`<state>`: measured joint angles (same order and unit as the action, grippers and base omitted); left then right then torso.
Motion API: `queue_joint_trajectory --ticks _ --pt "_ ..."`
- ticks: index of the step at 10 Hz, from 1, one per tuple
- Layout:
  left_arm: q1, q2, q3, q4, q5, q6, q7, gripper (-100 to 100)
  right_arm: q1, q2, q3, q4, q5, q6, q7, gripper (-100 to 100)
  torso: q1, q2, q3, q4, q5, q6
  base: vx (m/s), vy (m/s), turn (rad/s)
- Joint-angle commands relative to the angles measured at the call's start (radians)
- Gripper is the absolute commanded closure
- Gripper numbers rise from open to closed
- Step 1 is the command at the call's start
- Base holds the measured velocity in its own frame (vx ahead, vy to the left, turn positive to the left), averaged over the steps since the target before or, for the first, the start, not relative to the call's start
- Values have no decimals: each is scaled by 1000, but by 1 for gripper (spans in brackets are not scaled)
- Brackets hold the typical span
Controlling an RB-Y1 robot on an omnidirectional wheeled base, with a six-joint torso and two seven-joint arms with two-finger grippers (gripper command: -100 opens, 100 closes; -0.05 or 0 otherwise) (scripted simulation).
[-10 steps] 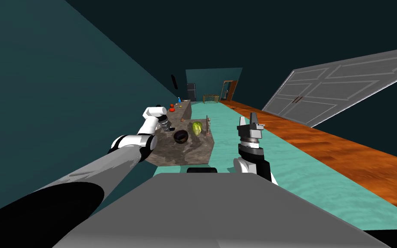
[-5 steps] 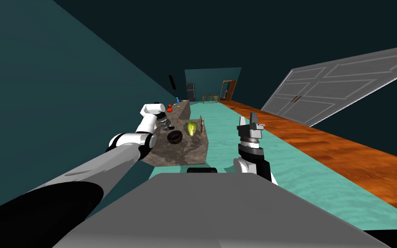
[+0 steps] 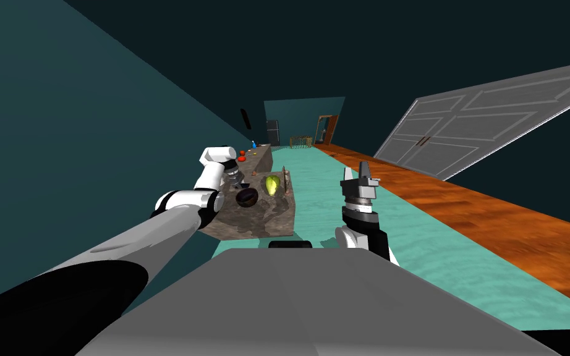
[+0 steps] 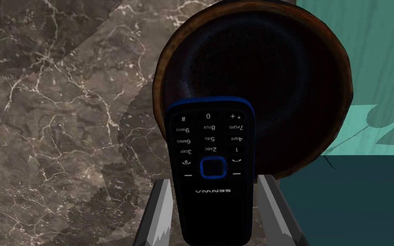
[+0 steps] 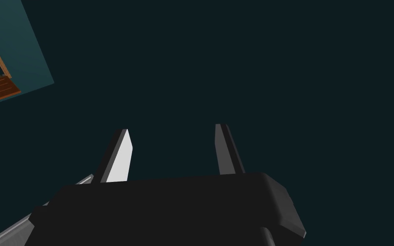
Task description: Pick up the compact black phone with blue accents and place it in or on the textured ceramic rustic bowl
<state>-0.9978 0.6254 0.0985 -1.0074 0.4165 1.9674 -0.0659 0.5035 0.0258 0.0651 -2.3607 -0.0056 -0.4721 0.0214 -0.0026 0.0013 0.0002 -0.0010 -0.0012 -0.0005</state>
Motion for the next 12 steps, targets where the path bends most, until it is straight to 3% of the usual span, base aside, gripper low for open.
queue_joint_trajectory --ticks 1,2,3,7,8,9,12 --pt "-8 2 -2 15 0 36 -4 100 0 0 0 0 0 0 0 0 0 0 0 0 0 0 -3 -68 21" --pt "-5 1 -1 7 0 23 -1 100 0 0 0 0 0 0 0 0 -2 0 0 0 0 0 -1 -33 6" --pt "-5 1 -1 8 0 28 -2 -100 0 0 0 0 0 0 0 0 0 -1 -1 0 0 0 0 0 0" --pt "-5 1 -1 8 0 28 -2 -100 0 0 0 0 0 0 0 0 3 -1 -1 0 1 0 0 0 0" --pt "-5 1 -1 8 0 28 -2 0 0 0 0 0 0 0 0 0 3 -1 -1 0 1 0 0 0 0" --pt "-39 23 -13 45 10 30 -11 -100 0 0 0 0 0 0 0 0 3 -1 -1 0 1 0 4 -11 -31" --pt "-91 56 -30 102 25 32 -24 -100 0 0 0 0 0 0 0 0 2 -2 -1 0 0 0 4 -9 -24"
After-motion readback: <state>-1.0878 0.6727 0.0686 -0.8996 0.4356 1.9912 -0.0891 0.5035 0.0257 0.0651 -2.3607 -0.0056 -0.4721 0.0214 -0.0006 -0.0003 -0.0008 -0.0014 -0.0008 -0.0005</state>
